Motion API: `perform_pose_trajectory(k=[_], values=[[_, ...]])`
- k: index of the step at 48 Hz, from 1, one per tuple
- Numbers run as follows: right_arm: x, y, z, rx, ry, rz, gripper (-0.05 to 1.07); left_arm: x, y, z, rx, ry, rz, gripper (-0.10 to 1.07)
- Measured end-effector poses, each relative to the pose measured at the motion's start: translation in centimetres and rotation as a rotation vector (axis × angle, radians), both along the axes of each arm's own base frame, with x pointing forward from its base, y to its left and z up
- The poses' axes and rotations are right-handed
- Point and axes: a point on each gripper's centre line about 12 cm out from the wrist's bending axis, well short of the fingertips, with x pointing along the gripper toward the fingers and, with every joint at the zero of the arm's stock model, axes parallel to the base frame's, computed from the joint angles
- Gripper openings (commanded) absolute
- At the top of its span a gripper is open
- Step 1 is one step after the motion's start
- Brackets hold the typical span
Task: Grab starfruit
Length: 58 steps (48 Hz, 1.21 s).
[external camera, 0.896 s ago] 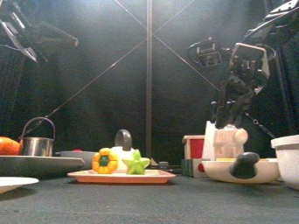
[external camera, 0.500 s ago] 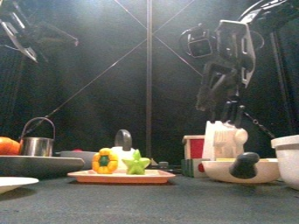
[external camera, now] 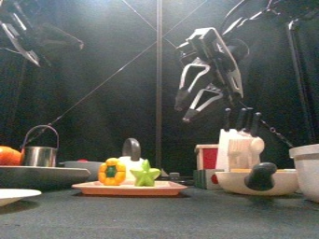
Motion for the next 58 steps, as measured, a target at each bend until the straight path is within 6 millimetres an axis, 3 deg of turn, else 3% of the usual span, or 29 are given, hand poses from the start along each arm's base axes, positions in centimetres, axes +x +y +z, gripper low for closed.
perform_pose_trajectory(k=[10, 43, 58], values=[[0.9, -0.3, -1.6, 0.008, 0.039, -0.014, 1.05, 0.0, 0.0, 0.0, 0.0, 0.002, 0.0, 0.01], [4.7, -2.7, -6.7, 0.019, 0.14, -0.082, 1.04, 0.0, 0.0, 0.0, 0.0, 0.0, 0.0, 0.01], [5.7, -2.8, -7.6, 0.062, 0.136, -0.112, 1.04, 0.0, 0.0, 0.0, 0.0, 0.0, -0.002, 0.01]])
